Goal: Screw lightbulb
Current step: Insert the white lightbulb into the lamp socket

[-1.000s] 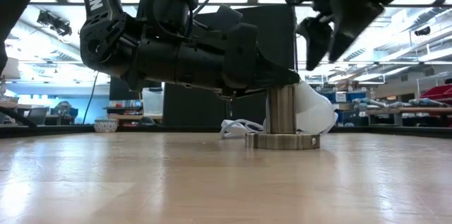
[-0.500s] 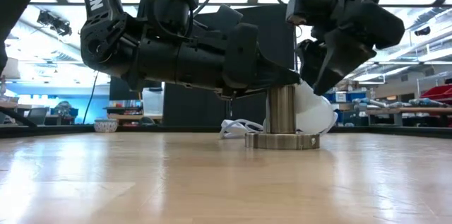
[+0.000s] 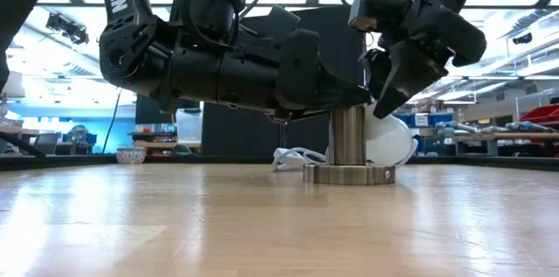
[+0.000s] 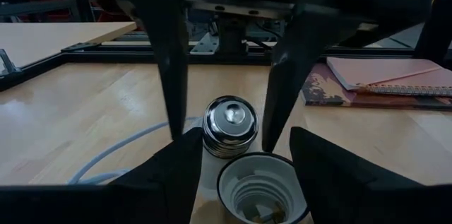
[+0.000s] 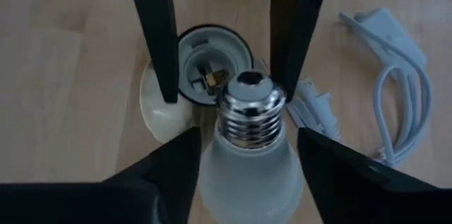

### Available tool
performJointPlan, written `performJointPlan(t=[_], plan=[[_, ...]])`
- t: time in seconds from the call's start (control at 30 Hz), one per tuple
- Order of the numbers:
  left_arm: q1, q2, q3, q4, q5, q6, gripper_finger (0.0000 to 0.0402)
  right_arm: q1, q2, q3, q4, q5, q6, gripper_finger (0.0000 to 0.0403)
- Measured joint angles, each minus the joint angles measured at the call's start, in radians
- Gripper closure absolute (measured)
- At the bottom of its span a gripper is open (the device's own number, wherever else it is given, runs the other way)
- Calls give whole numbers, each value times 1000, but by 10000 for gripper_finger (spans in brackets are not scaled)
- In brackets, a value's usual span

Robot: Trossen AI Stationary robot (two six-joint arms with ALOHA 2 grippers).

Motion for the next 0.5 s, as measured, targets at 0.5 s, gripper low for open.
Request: performJointPlan(t=[0.5], plan=[[0,3,-1,46,-5,22,183,0,-2,-14,9,43,-18,235]])
